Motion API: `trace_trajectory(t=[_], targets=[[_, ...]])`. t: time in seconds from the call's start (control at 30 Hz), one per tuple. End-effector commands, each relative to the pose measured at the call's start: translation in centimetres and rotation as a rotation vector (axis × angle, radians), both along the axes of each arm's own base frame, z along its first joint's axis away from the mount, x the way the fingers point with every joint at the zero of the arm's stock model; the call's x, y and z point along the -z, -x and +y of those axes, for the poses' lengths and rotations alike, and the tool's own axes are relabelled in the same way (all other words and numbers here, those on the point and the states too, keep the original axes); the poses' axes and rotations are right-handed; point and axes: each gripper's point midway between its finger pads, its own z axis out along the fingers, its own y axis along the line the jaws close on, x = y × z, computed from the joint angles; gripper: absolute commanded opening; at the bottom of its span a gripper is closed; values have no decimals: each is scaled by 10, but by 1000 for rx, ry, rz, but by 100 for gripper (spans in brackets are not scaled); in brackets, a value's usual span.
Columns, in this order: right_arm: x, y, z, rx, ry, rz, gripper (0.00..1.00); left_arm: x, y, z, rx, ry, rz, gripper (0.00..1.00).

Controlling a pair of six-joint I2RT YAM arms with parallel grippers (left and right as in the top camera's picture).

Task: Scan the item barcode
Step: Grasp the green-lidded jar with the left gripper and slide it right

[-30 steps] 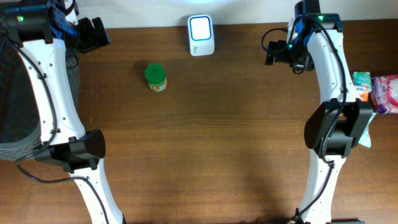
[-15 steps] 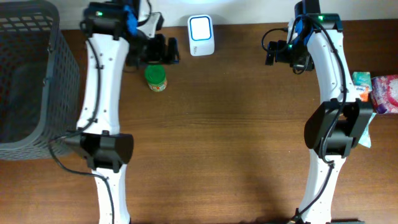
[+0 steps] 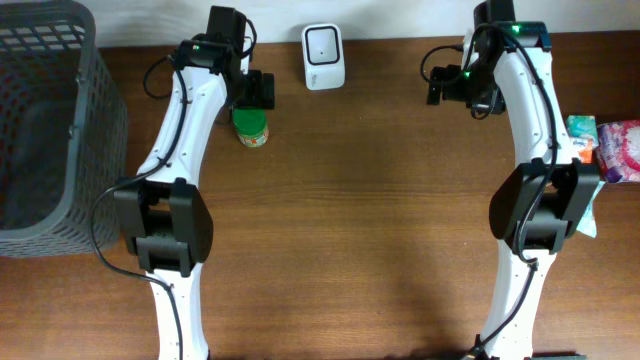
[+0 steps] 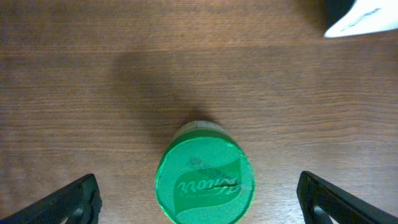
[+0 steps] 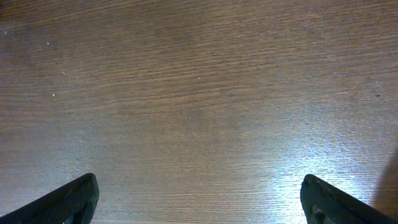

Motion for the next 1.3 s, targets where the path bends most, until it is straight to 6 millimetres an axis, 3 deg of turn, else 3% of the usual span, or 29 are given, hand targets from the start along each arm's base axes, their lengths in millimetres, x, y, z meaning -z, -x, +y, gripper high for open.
trace_trajectory(t=[0.0,0.1,0.2,0.27,0.33,0.4,0.47,0.53,0.67,0.77,0.87,1.03,1.13,1.17,1.2,1.27], targets=[[-5,1,0,6,10,-8,99,15,6,8,-24,-40,32,99],[-5,1,0,6,10,-8,99,35,9,5,-16,-28,76,99],[-5,1,0,6,10,-8,99,63,14,-11,18,53,145,99],[-5,1,1,4,10,-8,99,70,15,-11,17,49,159,97],[-5,1,1,5,10,-8,99,76,16,-11,16,46,174,89],[-5,1,1,5,10,-8,99,82,17,-11,16,44,185,73],[-5,1,1,4,10,-9,99,83,17,-11,16,44,186,69],[-5,1,1,5,10,-8,99,83,19,-10,15,43,196,58],[-5,1,1,5,10,-8,99,80,28,-26,45,78,226,57],[-5,1,1,5,10,-8,99,62,35,-65,112,141,230,58],[-5,1,1,5,10,-8,99,41,43,-103,50,181,228,59],[-5,1,1,5,10,-8,99,39,56,-189,71,254,176,65],[-5,1,1,5,10,-8,99,48,62,-212,12,264,172,69],[-5,1,1,4,10,-8,99,47,62,-218,20,269,165,79],[-5,1,1,4,10,-9,99,47,60,-220,22,258,144,80],[-5,1,1,5,10,-8,99,46,57,-219,20,249,129,96]])
